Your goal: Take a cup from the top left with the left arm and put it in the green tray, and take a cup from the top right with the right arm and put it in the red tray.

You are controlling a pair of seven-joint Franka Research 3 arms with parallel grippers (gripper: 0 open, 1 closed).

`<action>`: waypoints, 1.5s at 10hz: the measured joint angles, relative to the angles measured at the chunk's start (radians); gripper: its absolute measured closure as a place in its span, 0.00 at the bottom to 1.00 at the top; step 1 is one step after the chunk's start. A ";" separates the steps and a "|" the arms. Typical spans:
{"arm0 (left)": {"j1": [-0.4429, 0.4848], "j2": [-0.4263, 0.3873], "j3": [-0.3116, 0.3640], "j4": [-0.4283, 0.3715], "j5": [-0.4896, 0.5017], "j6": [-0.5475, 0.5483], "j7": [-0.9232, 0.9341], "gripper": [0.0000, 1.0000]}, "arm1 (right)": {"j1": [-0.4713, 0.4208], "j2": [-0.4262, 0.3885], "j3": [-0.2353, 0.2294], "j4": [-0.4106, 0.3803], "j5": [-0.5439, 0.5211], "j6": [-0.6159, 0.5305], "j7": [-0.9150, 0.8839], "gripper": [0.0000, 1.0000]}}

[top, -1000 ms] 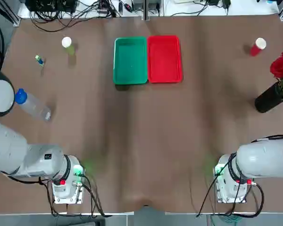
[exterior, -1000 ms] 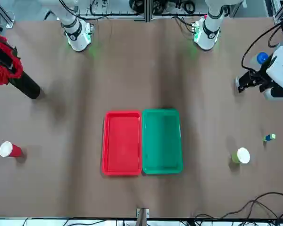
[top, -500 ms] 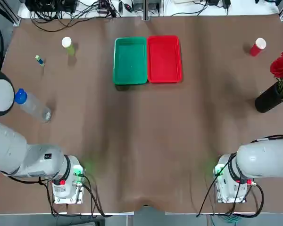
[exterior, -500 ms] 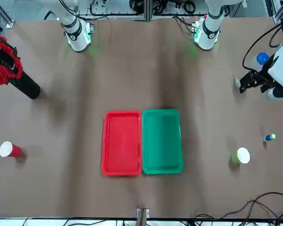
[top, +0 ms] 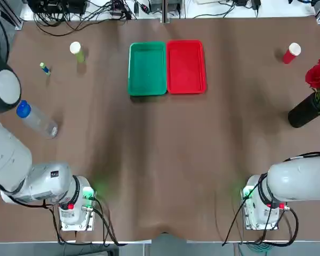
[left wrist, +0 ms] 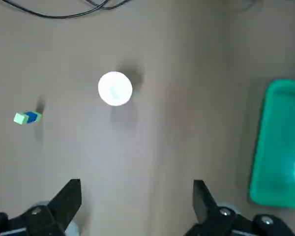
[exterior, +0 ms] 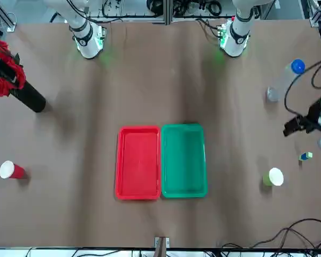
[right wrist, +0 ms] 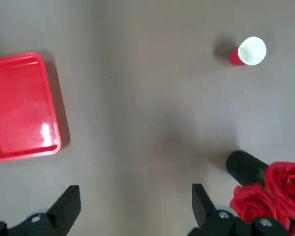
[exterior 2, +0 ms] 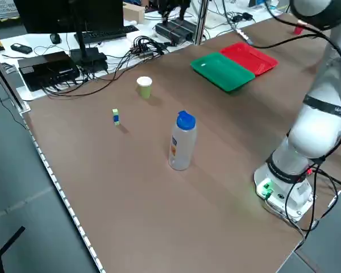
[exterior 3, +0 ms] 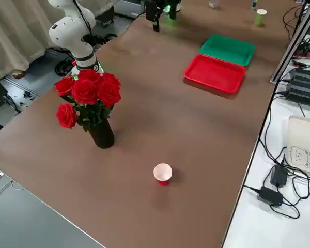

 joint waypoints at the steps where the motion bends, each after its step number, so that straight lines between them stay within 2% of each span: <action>1: 0.016 0.049 0.001 0.000 0.024 0.046 -0.001 0.00 | -0.009 0.035 -0.004 0.007 -0.001 0.035 0.000 0.00; 3: 0.039 0.150 0.001 -0.001 0.033 0.180 -0.002 0.00 | -0.048 0.115 -0.007 0.020 -0.001 0.123 -0.019 0.00; 5: 0.039 0.248 0.000 0.001 0.033 0.286 -0.003 0.02 | -0.088 0.190 -0.009 0.025 -0.001 0.164 -0.070 0.00; 9: 0.038 0.363 0.000 0.002 0.034 0.336 -0.003 0.15 | -0.197 0.331 -0.011 0.025 0.001 0.313 -0.098 0.00; 13: 0.040 0.443 0.001 0.004 0.040 0.412 -0.002 0.28 | -0.236 0.576 -0.011 0.024 0.002 0.607 -0.135 0.00; 14: 0.043 0.451 0.001 0.004 0.040 0.426 -0.001 0.34 | -0.253 0.619 -0.011 0.026 0.002 0.662 -0.168 0.00; 15: 0.048 0.459 0.002 0.004 0.041 0.432 0.001 0.52 | -0.276 0.653 -0.012 0.027 0.002 0.717 -0.213 0.00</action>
